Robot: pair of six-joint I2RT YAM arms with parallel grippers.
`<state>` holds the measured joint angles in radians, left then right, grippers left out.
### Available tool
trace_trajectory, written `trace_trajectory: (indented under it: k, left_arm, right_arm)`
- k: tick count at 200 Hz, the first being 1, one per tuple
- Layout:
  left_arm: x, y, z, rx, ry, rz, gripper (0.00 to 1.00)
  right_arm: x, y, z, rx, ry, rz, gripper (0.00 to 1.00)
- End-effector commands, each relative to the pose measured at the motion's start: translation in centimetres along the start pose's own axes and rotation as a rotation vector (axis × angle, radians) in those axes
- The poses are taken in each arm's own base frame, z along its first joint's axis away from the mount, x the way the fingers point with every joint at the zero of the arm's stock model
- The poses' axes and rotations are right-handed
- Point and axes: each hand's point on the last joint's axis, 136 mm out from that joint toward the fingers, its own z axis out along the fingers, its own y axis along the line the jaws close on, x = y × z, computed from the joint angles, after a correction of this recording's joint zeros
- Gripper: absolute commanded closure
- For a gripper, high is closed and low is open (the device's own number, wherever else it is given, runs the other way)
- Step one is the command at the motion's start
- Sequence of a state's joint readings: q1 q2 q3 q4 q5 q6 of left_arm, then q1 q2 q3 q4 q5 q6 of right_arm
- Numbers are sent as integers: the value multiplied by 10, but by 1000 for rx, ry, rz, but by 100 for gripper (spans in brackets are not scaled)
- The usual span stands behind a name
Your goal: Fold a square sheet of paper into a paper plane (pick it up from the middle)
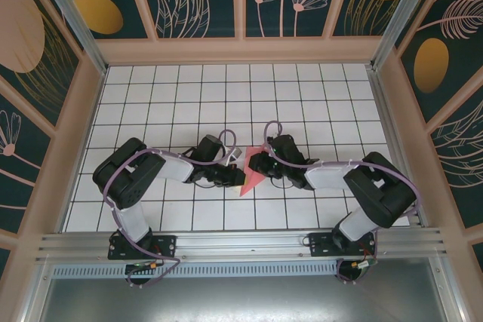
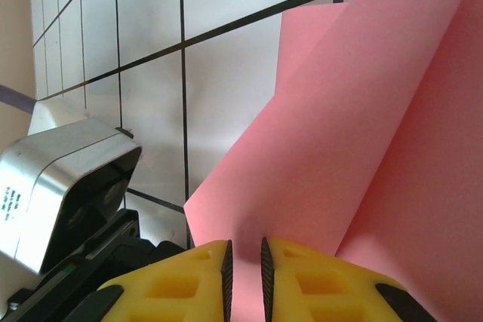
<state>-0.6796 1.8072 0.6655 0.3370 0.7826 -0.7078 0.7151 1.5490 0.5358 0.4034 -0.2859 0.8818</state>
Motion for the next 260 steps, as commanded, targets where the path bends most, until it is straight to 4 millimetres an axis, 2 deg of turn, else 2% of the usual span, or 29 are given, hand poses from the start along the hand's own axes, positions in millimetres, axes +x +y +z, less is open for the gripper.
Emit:
trace_trajectory:
  k: [1,57,114,137,183,208,260]
  left_arm:
    - [2,19,6,-71,0,4,84]
    - [3,15,1,-75,-13,26,79]
    - [4,19,1,-84,-18,23,94]
    - [3,11,1,-40,-21,21,98]
    - [-4,-4,-4,67,-69,-23,100]
    - [-9,-6,-12,123,-96,-57,100]
    - [-9,-8,-12,145,-82,-75,100]
  right_arm:
    - [-7,-3,5,37,-18,17,78]
    - [-5,-20,5,107,-21,32,79]
    - [-8,-8,6,56,-22,23,78]
    - [-10,-6,6,53,-21,15,78]
    - [-10,1,6,34,-5,-11,77]
    - [-10,2,6,32,-3,-18,76]
    - [-11,0,8,43,-5,-13,76]
